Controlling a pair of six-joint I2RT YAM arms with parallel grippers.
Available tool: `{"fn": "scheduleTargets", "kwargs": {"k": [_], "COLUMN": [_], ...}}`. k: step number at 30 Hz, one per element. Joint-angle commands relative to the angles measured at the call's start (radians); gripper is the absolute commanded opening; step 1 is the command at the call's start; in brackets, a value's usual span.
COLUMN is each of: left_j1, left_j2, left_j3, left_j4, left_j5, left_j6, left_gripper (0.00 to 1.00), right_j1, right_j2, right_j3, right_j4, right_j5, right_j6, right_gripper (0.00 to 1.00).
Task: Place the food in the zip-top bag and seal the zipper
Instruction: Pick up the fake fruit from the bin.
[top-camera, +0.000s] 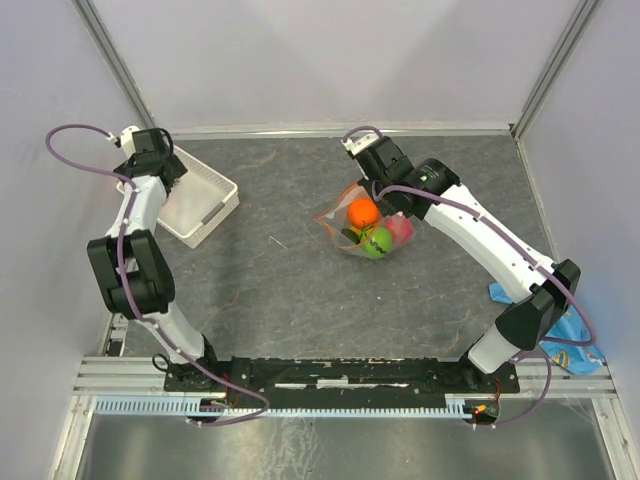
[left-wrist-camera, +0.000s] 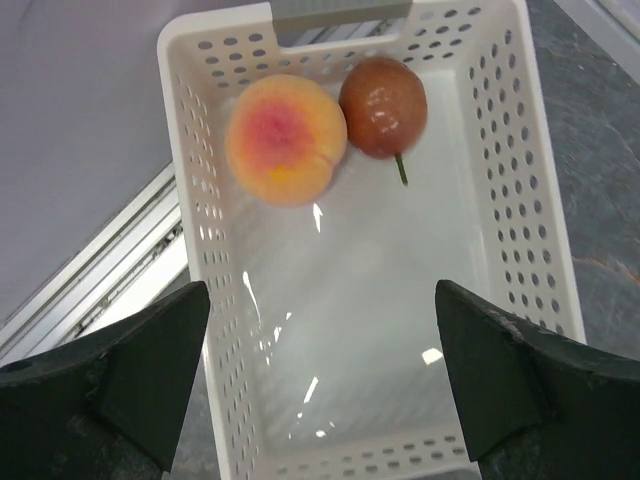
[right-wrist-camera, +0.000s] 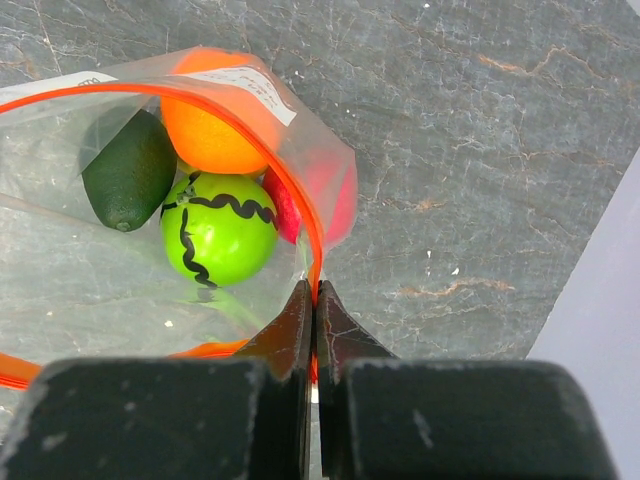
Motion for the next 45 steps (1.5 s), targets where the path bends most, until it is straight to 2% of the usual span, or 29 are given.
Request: {"fn": "scheduleTargets", "kwargs": {"k": [1, 7, 18, 31, 45], "left_j1": [0.055, 0.116, 0.182, 0.185, 0.184], "left_j2": [0.113, 0.251, 0.353, 0.397, 0.433], "left_j3": [0.095, 0.167, 0.186, 0.180, 0.188], "left_j4": [0.079, 0.103, 0.166, 0.167, 0.240], "left_j5": [0.039, 0.157, 0.276, 0.424, 0.340], "left_j6": [0.086, 0.171, 0.316, 0.288, 0.244], "left_gripper": [1.00, 0.99, 1.00, 0.90, 0.96], "right_j1": [-0.003, -0.004, -0.003, -0.003, -0.004], "right_j2": [-0.001, 0.013, 0.028, 0.056, 0.070], "right_j3": [0.003, 0.006, 0.004, 0.010, 0.016], "right_j4": [0.047, 0.048, 0.051, 0.051, 0.044], "right_j5": [-0.002, -0.014, -0.008, -0.012, -0.018], "right_j6": [-0.011, -0.017, -0.026, -0.026, -0.026], "right_gripper": [0.02, 0.02, 0.02, 0.02, 0.02]}}
